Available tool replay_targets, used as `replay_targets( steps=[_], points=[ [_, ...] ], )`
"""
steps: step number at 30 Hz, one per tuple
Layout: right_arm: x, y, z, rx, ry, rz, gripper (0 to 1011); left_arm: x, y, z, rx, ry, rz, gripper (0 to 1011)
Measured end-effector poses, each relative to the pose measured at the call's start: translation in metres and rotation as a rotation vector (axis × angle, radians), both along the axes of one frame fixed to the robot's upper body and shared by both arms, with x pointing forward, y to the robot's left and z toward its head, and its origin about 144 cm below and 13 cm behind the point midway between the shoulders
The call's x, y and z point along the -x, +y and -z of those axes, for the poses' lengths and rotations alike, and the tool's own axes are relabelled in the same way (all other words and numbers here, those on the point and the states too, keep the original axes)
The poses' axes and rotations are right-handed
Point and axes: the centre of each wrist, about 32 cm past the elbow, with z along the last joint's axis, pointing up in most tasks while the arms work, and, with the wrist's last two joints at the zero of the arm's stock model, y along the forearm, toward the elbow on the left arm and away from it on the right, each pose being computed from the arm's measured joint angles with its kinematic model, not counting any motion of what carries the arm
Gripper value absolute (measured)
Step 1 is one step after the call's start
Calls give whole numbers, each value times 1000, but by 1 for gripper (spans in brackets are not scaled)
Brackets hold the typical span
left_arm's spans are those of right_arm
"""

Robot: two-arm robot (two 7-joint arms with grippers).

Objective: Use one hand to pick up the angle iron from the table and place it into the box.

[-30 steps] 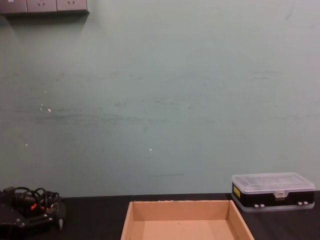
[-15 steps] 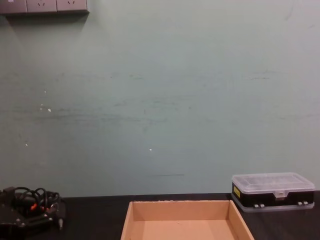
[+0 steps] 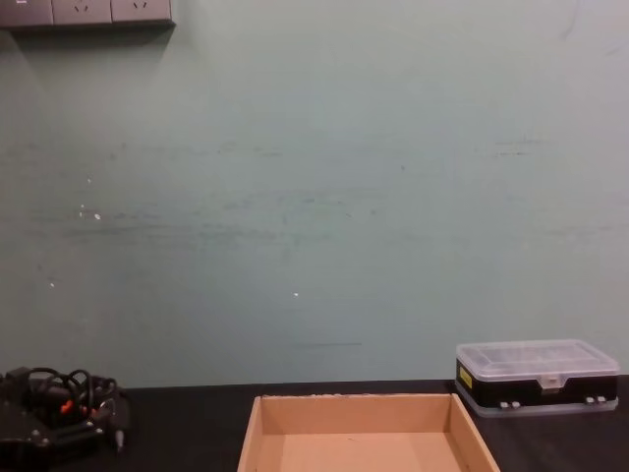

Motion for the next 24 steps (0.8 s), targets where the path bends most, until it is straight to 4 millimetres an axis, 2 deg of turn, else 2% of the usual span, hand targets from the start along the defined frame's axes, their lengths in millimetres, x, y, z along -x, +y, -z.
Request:
replay_targets(
  steps=[18, 24],
  points=[
    [-2, 4, 3, 16, -5, 2, 997, 0, 0, 0, 0, 0, 0, 1000],
    [-3, 4, 4, 19, -9, 10, 866, 0, 0, 0, 0, 0, 0, 1000]
  ],
)
